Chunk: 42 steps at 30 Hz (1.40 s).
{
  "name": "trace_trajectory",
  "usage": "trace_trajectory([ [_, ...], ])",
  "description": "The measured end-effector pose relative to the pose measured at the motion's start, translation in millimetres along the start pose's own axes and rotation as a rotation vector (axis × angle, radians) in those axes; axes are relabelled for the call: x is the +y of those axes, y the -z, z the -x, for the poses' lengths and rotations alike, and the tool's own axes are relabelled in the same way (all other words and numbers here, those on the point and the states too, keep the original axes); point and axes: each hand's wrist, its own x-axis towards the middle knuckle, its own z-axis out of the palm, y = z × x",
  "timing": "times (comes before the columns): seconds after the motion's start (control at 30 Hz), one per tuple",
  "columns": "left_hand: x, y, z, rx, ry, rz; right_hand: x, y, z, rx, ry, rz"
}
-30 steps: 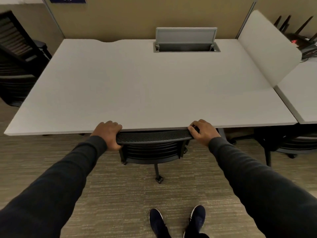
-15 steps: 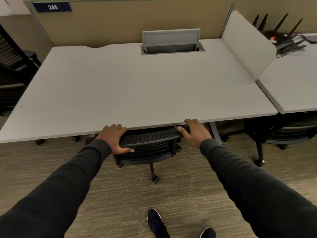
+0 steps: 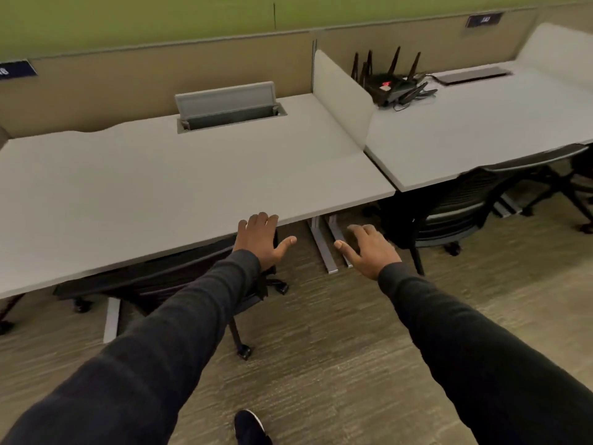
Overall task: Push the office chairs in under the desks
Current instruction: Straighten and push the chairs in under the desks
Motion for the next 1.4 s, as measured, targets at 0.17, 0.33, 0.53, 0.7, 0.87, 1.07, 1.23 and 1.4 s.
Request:
trace_trajectory([
  [0.17,118.7,-3.4,-21.5,0.002,-0.046,-0.001,86.9,53.6,43.9,0.090,-0.063,0.002],
  [0.33,215.8,-11.7,-41.0,-0.018,-0.078,0.080,165.3,94.1,79.0,0.137,-0.147,0.008],
  [0.53,301.4,-19.1,-69.3,-0.047,-0.130,0.069,236.9,129.7,95.1,0.176,-0.211,0.010],
  [0.7,356.7,-31.4,-116.7,-0.067,-0.147,0.100,293.9,154.4,86.6,0.207,-0.246,0.012],
  [0.87,416.3,-51.5,-180.6,-0.068,-0.164,0.130,358.5,187.6,56.4,0.226,-0.266,0.028],
  [1.07,485.6,-72.5,-274.2,-0.064,-0.148,0.189,442.4,235.1,-9.3,0.215,-0.292,0.056],
  [1.23,524.2,-77.0,-352.1,-0.071,-0.077,0.211,503.3,265.3,-62.4,0.215,-0.298,0.033],
  [1.4,551.8,-84.7,-410.0,-0.050,-0.031,0.189,555.3,285.3,-109.7,0.182,-0.282,0.006],
])
